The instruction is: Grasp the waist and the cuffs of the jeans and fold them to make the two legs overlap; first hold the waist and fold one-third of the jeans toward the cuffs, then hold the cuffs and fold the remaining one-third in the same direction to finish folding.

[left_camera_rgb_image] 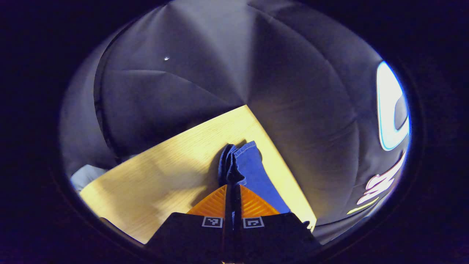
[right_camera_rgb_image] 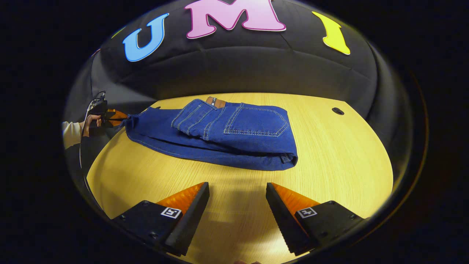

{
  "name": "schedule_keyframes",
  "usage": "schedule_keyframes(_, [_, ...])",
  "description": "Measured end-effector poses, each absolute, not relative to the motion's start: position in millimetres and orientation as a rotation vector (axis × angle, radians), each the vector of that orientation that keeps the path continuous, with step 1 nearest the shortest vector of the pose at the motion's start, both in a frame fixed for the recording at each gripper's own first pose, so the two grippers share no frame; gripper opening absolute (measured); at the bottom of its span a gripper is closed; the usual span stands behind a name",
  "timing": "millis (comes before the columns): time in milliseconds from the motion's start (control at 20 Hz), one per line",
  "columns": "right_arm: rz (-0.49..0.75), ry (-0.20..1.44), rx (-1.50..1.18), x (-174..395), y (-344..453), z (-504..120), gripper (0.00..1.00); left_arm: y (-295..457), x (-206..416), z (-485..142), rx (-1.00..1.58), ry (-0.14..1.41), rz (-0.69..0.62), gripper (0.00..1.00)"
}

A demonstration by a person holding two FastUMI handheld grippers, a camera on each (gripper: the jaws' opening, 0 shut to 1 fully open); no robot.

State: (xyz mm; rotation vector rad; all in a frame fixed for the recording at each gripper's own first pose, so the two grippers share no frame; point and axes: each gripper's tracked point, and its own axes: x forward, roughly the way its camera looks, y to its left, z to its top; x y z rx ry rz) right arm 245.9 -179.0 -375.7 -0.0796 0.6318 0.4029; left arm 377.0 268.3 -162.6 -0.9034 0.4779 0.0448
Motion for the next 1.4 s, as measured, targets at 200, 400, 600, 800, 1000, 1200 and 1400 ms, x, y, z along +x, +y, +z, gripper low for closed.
schedule_keyframes(200, [0.415,0.628,-0.072,240,-174,-373,0.98,238,382,-135,-0.937,0.423,-0.088,0.06])
schedule_keyframes(400, [0.416,0.608,-0.067,235,-177,-365,0.98,200,372,-122,-0.950,0.439,-0.171,0.06])
schedule_keyframes(600, [0.381,0.602,-0.039,235,-192,-361,0.98,153,375,-115,-0.889,0.463,-0.238,0.06])
schedule_keyframes(800, [0.348,0.599,-0.011,232,-209,-357,0.98,179,384,-147,-0.699,0.518,-0.010,0.06])
schedule_keyframes(1000, [0.339,0.607,-0.004,230,-219,-361,0.97,265,375,-159,-0.596,0.469,0.288,0.42])
schedule_keyframes(1200, [0.342,0.630,-0.014,229,-219,-370,0.98,314,363,-195,-0.550,0.559,0.376,0.87])
schedule_keyframes(1400, [0.353,0.639,-0.023,228,-215,-374,0.97,315,365,-201,-0.430,0.614,0.391,0.86])
